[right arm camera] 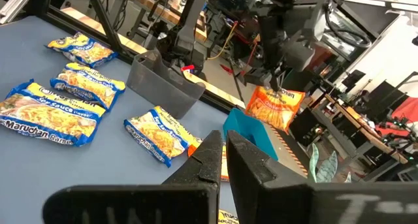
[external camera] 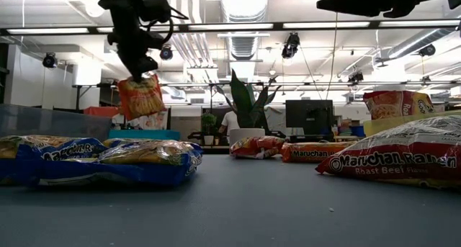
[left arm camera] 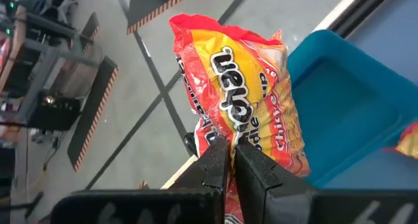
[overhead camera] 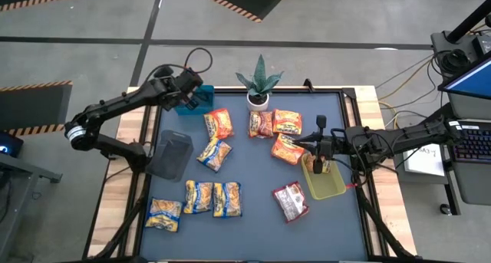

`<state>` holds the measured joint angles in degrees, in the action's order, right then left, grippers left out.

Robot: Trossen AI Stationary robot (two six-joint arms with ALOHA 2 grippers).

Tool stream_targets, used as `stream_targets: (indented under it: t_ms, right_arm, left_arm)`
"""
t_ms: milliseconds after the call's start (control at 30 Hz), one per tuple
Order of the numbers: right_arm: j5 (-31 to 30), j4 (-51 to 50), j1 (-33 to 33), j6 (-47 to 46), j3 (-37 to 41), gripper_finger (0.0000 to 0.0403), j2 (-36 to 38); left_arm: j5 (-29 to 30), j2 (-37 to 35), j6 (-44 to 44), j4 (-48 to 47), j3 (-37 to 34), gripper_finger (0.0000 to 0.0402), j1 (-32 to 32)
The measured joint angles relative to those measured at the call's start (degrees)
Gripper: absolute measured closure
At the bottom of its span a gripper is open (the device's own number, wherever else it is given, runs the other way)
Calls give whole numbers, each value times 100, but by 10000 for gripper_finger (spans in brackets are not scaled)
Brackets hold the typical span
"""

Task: Sort Maruchan noodles
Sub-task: Put the orange noodle pack into the blue bin

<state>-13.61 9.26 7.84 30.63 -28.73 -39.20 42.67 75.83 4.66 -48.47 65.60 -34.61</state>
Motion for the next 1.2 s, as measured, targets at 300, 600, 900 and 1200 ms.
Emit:
stream_targets:
  t_ms: [300,600,900,1200]
  right_arm:
    - [2,0,0,-20,1,390,0]
    - [9,1,-2,-251,2,390,0]
    - [35,361,-1,-635,2,390,-33]
    - [68,1537,-13,-1034,2,390,-541]
  left_arm:
    - [-15,-188,-211,262,-13,401,178]
    - [-18,-1006,-858,885,-12,401,1370]
    - [359,-1262,-978,2245,-157,401,2954]
    - [609,-1112,-220,5497,-1337,401,4069]
